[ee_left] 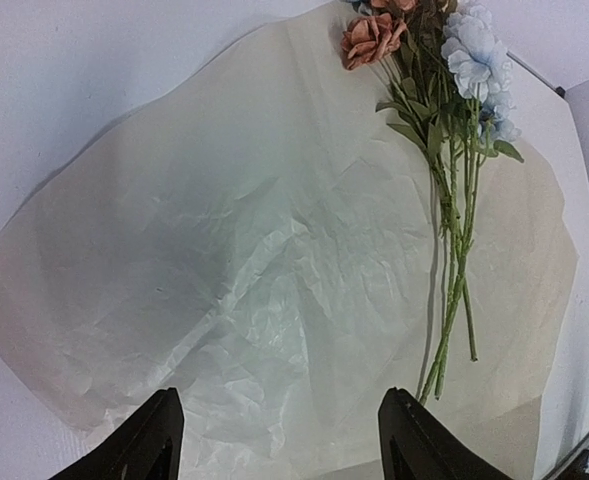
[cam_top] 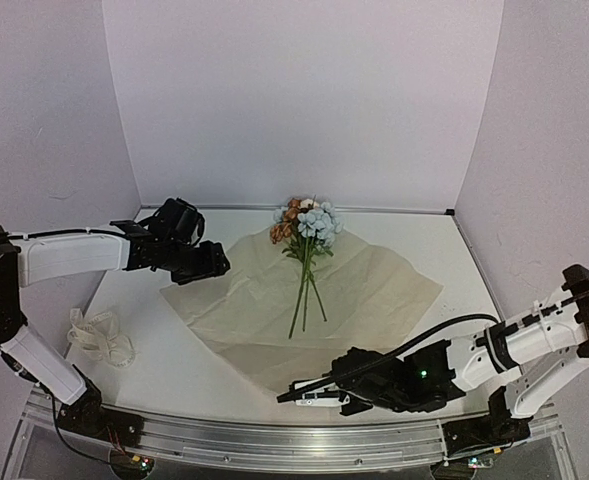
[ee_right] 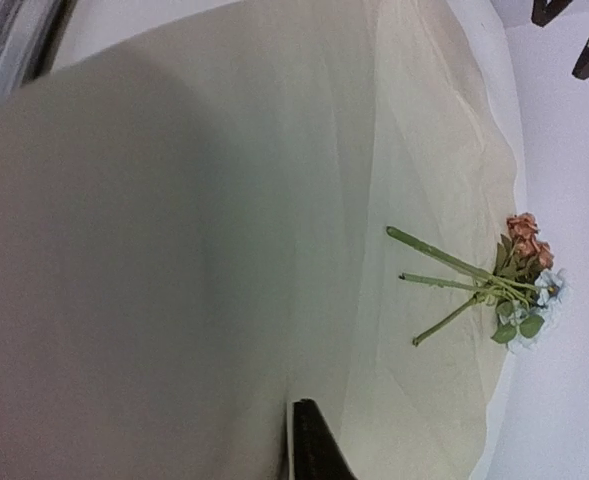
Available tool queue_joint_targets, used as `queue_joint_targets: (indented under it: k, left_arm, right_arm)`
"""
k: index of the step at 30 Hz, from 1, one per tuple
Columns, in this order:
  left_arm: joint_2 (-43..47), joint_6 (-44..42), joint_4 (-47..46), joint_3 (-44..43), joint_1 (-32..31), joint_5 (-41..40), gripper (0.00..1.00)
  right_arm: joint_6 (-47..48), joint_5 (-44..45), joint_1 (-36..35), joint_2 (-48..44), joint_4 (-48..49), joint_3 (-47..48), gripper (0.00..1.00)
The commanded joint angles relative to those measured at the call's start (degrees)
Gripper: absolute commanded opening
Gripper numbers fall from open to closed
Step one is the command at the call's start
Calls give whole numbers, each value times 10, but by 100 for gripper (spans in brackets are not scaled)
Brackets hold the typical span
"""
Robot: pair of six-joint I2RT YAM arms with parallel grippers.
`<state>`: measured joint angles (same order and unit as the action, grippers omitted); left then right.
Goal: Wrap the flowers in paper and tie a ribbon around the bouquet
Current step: Pick up the bottom corner of the flattened wrapping paper from the center of the board, then fold the bottom corner of the flattened wrapping paper at the center of the board.
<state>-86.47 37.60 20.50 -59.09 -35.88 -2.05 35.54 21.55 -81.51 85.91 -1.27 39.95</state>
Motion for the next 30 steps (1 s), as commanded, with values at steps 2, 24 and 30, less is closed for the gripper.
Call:
queue_joint_targets:
  k: [2,24,30]
  left_arm:
    - [39,-21,-10,-9,4,15,69]
    - [64,-59,-64,55,-53,147,63]
    - [44,-46,-82,72,-64,165,57]
  right_arm:
    - [-60,19,42,-11,-108,78,0]
    - [-186,-69,253,240,-288,403,28]
    - [-201,-37,265,248,-318,437,62]
